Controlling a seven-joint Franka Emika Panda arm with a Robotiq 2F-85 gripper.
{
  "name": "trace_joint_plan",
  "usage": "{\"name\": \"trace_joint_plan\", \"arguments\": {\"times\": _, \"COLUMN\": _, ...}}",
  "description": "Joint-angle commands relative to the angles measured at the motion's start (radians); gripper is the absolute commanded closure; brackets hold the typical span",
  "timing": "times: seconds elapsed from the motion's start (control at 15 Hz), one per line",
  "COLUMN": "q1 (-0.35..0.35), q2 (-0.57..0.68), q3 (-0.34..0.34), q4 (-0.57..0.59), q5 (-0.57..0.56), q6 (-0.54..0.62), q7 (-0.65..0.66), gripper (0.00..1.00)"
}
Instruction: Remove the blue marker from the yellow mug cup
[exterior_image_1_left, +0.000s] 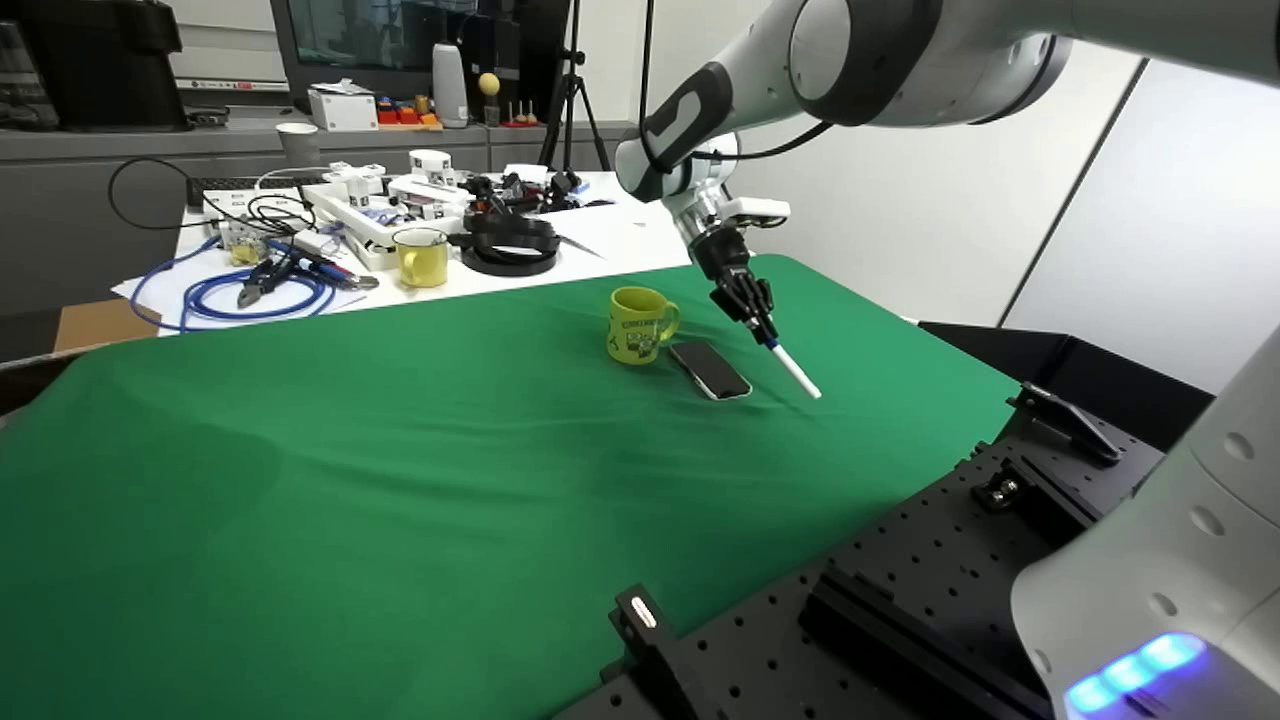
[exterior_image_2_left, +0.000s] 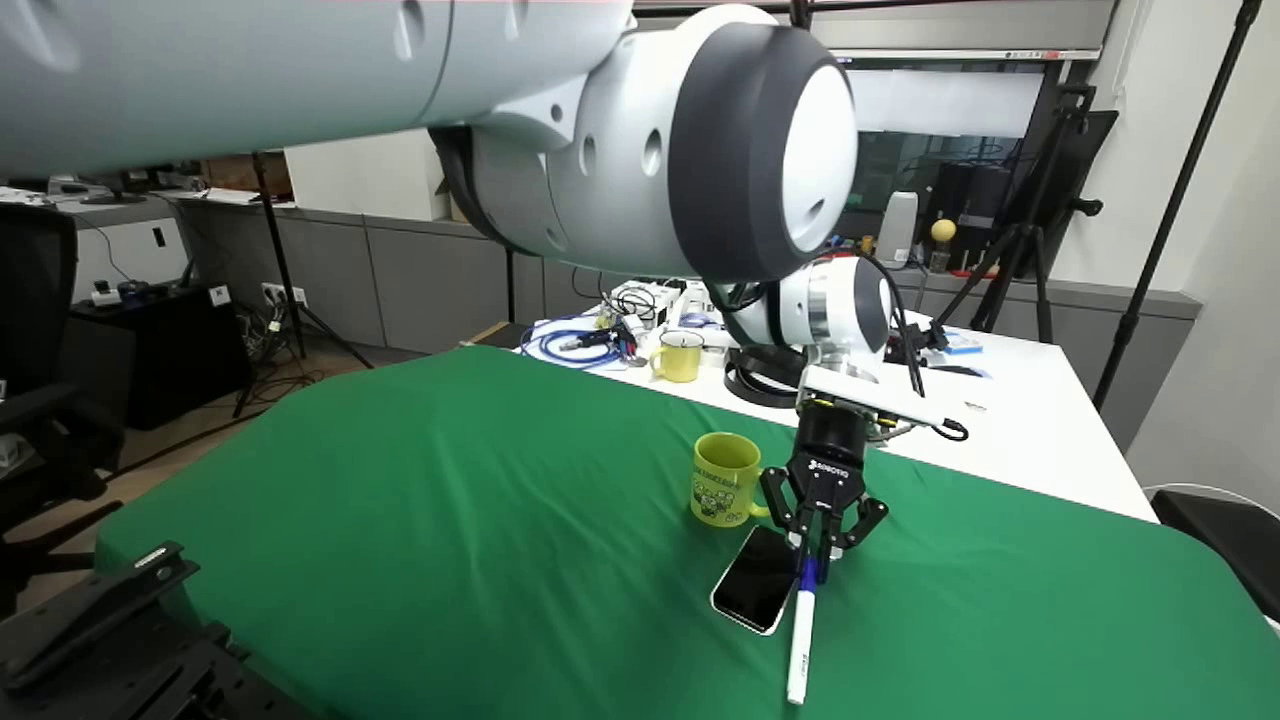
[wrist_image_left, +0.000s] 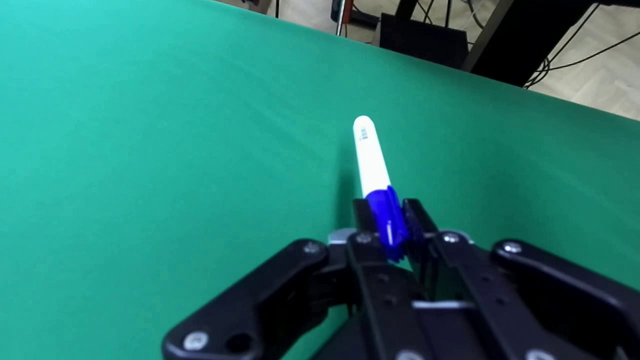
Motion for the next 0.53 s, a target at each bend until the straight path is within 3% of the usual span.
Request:
{"name": "trace_joint_plan", "arguments": {"times": 0.0, "q1": -0.025, "q2": 0.008, "q3": 0.011, "q4": 0.004, "q5": 0.013, "q6": 0.008, "q7": 0.002, "gripper": 0.95}}
{"name": "trace_joint_plan", "arguments": {"times": 0.47, "q1": -0.035, "q2": 0.012, "q3": 0.01, "q4": 0.007, "q5": 0.017, "q6": 0.021, "q7": 0.007, "gripper": 0.95}}
